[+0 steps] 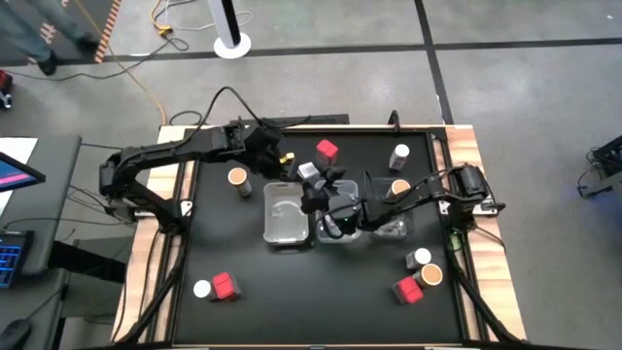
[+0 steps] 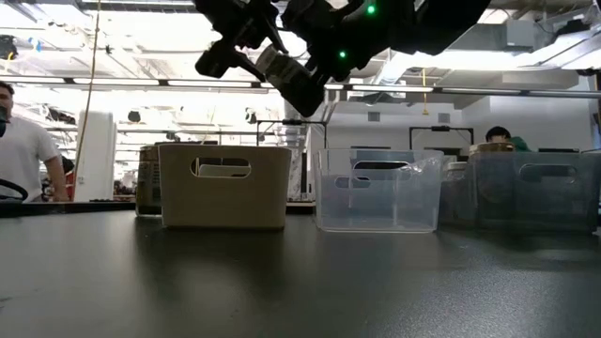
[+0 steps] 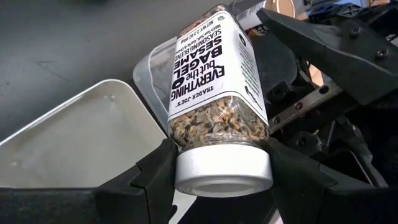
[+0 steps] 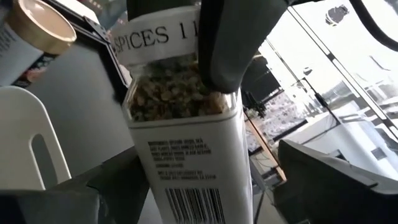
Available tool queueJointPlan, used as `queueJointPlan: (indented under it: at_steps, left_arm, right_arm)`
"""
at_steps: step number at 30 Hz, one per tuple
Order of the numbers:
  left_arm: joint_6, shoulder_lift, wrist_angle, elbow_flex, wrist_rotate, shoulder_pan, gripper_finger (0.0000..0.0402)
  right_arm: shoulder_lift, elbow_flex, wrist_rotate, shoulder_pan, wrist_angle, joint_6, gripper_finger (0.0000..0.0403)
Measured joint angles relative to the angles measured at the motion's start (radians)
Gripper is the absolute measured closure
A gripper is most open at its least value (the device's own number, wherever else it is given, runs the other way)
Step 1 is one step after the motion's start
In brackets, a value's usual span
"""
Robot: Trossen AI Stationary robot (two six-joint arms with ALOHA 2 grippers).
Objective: Sort spices by type
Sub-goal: Put the top left white seasoning bottle into the transparent bin
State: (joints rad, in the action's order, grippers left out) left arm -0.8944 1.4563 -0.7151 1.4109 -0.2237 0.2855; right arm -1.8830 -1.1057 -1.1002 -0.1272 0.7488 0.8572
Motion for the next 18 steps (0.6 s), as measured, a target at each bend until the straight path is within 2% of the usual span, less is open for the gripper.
queueJointPlan:
  at_steps: [5,14,18]
  left_arm:
    - [0.004,0.000,0.002,0.000,-0.002,-0.002,0.0191]
    - [-0.001,-0.001,0.010,0.000,0.001,-0.005,0.0191]
    - [0.033,-0.001,0.006,0.000,0.007,-0.005,0.0190]
  right_arm:
    - [0.000,0.000,0.004,0.000,-0.001,-0.014,0.0046]
    - [-0.001,0.000,0.007,0.000,-0.014,-0.038,0.0164]
    - [-0.001,0.001,0.007,-0.002,-0.015,-0.033,0.0170]
